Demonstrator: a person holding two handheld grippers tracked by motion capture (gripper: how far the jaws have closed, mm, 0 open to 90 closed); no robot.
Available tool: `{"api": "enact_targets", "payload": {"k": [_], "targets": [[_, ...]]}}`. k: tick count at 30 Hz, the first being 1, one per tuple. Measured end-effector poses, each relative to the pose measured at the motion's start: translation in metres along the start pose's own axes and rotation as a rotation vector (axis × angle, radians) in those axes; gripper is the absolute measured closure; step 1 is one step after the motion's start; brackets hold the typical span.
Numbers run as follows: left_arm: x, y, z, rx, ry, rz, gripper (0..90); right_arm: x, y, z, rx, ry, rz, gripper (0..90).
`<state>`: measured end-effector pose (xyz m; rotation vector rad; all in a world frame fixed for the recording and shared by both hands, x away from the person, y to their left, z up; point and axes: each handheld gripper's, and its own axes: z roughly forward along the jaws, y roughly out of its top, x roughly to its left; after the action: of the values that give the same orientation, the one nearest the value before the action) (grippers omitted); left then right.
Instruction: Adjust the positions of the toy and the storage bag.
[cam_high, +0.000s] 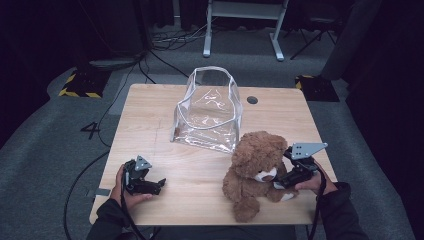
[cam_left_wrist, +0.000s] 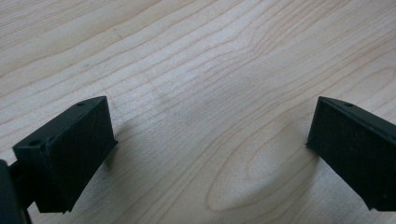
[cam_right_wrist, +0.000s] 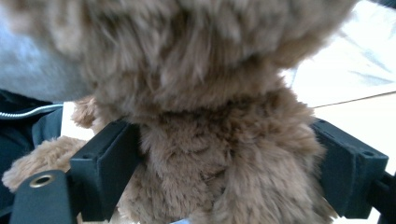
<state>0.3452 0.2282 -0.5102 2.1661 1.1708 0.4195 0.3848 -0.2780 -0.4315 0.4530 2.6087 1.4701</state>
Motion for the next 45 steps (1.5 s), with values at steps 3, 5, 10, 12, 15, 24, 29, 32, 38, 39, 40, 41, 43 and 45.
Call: {"api": "enact_targets", "payload": {"k": [3, 5, 10, 12, 15, 24, 29, 32, 38, 39, 40, 41, 43, 45], "targets": [[0.0, 0.0, 0.0, 0.0, 0.0, 0.0, 0.6, -0.001, 0.0, 0.003, 0.01, 0.015, 0.003, 14.8], [0.0, 0.0, 0.0, 0.0, 0.0, 0.0, 0.6, -0.001, 0.0, 0.004, 0.005, 0.022, 0.001, 14.8], [0.0, 0.0, 0.0, 0.0, 0.0, 0.0, 0.6, 0.001, -0.002, 0.009, 0.038, 0.044, -0.016, 18.6], [0.0, 0.0, 0.0, 0.0, 0.0, 0.0, 0.6, 0.003, -0.003, 0.012, 0.052, 0.051, -0.027, 23.9], [0.0, 0.0, 0.0, 0.0, 0.0, 0.0, 0.6, 0.004, -0.003, 0.014, 0.048, 0.061, -0.041, 34.5], [0.0, 0.0, 0.0, 0.0, 0.0, 0.0, 0.6, 0.012, -0.007, 0.01, 0.026, 0.036, -0.083, 64.0], [0.0, 0.0, 0.0, 0.0, 0.0, 0.0, 0.6, 0.015, -0.017, 0.001, -0.004, -0.041, -0.078, 68.6], [-0.001, 0.001, 0.0, 0.001, 0.004, -0.003, 0.5, 0.013, -0.025, -0.01, -0.01, -0.1, -0.057, 70.4], [-0.003, 0.004, 0.004, -0.002, -0.002, 0.003, 0.5, 0.003, -0.045, -0.035, -0.039, -0.22, 0.025, 72.0], [-0.004, 0.006, 0.005, 0.0, -0.005, 0.004, 0.5, 0.002, -0.048, -0.039, -0.04, -0.243, 0.041, 72.1], [-0.004, 0.007, 0.006, 0.001, -0.006, 0.009, 0.5, 0.0, -0.051, -0.043, -0.045, -0.262, 0.056, 72.0], [-0.005, 0.009, 0.008, 0.001, -0.012, 0.013, 0.6, -0.002, -0.054, -0.047, -0.049, -0.282, 0.073, 72.0], [-0.004, 0.014, 0.011, -0.002, -0.021, 0.018, 1.7, -0.006, -0.059, -0.055, -0.057, -0.314, 0.106, 72.0], [-0.004, 0.02, 0.017, -0.007, -0.026, 0.014, 2.8, -0.008, -0.062, -0.061, -0.058, -0.348, 0.128, 72.0]]}}
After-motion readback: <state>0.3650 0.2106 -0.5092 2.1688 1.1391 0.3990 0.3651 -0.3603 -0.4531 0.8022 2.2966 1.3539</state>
